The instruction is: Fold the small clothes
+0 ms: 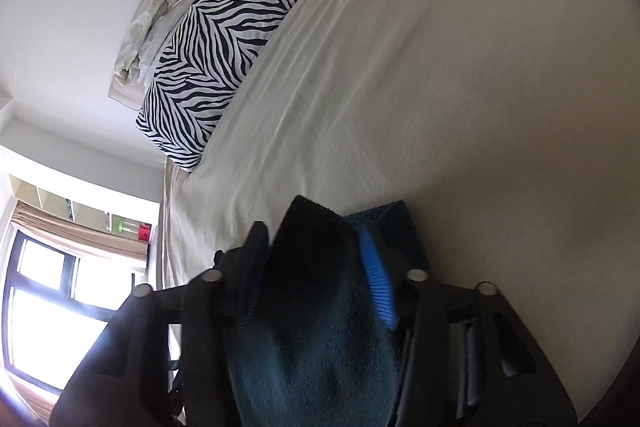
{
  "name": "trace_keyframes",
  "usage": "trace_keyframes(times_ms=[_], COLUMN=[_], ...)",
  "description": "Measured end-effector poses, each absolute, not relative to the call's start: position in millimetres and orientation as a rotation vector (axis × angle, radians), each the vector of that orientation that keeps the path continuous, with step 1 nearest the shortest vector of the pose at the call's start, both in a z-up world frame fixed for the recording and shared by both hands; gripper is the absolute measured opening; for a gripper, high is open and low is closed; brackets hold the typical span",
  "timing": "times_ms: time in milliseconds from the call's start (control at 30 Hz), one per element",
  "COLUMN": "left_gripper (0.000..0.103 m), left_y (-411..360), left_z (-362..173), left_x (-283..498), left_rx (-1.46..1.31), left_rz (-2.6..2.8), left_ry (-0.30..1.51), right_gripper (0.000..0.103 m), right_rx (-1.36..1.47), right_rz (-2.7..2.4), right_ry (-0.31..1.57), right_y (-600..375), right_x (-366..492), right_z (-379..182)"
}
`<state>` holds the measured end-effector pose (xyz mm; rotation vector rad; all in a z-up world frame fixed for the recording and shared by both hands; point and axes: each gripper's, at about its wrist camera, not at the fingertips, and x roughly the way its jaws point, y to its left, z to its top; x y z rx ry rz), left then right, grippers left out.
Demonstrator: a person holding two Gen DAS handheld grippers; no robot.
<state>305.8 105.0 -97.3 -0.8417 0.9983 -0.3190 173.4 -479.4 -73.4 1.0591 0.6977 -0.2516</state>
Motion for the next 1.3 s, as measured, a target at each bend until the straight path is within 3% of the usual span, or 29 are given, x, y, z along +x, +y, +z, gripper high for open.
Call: trace_keyframes(times_ms=[200,400,533,833,900,967,1167,1300], left_gripper=[0.064,0.064,0.064,0.054,0.050,0.045,0.043,0.024], left_y=[111.4,113.3,106.2,89.4,85.7,84.8,80.3,79.6], left_z=[-97.7,-93.6,-96.7,-98.2,-97.5,-97.4,-96.8,-100.5], left_x=[269.0,214.8,189.8,172.6,172.8,171.7,169.3,169.5], left_rx=[-0.759,-0.625,-0.542,-0.427,-0.409,-0.394,-0.353,-0.335], left_rz=[-0.317,-0.291,-0.307,-0.348,-0.343,-0.332,-0.311,-0.277], left_ry=[1.010,0.976,0.941,0.872,0.868,0.865,0.860,0.873], right_gripper=[0.067,0.064,0.054,0.034,0.034,0.023,0.022,0.015], right_rx=[0.996,0.744,0.613,0.415,0.416,0.430,0.419,0.362], right_rz=[-0.271,-0.240,-0.252,-0.288,-0.303,-0.309,-0.338,-0.355], right_ry=[0.676,0.763,0.814,0.886,0.891,0.892,0.889,0.894], right_y=[-477.3,-435.1,-409.6,-371.0,-371.5,-372.9,-373.1,-367.2], right_x=[145.8,100.9,78.8,46.9,45.1,43.1,41.4,40.0], right_z=[-69.4,-53.6,-52.4,-61.0,-63.5,-66.0,-65.9,-62.2])
